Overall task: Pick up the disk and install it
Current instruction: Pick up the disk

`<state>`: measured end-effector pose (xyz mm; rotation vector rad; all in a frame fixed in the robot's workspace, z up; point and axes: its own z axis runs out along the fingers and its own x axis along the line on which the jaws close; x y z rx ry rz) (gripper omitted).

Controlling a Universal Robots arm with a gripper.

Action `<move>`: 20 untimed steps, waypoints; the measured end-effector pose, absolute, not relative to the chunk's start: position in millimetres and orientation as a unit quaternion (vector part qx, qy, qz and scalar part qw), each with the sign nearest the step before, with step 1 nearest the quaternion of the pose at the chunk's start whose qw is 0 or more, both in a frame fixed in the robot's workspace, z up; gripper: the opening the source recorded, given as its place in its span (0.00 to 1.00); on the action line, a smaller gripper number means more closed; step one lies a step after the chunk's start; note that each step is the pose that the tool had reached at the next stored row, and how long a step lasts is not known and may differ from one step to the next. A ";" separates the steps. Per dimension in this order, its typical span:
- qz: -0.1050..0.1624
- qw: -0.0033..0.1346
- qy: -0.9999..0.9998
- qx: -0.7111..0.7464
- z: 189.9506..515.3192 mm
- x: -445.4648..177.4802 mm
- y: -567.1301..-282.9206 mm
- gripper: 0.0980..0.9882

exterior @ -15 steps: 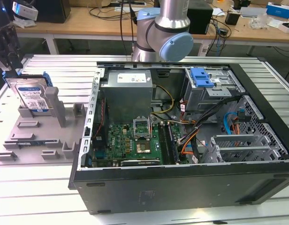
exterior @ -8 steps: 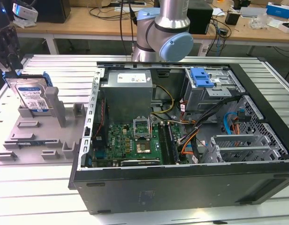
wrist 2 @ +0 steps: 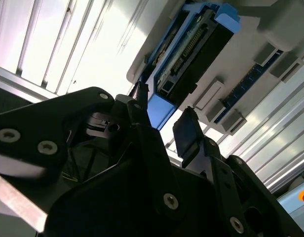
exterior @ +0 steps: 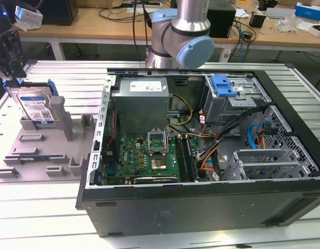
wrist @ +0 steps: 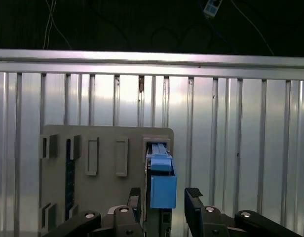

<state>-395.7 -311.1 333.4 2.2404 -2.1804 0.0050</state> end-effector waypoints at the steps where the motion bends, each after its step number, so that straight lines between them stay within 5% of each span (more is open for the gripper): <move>1: 0.002 0.008 -0.698 0.716 332.8 -395.7 -311.1 0.43; 20: 0.001 0.008 -0.702 0.712 319.7 -396.4 -311.2 0.43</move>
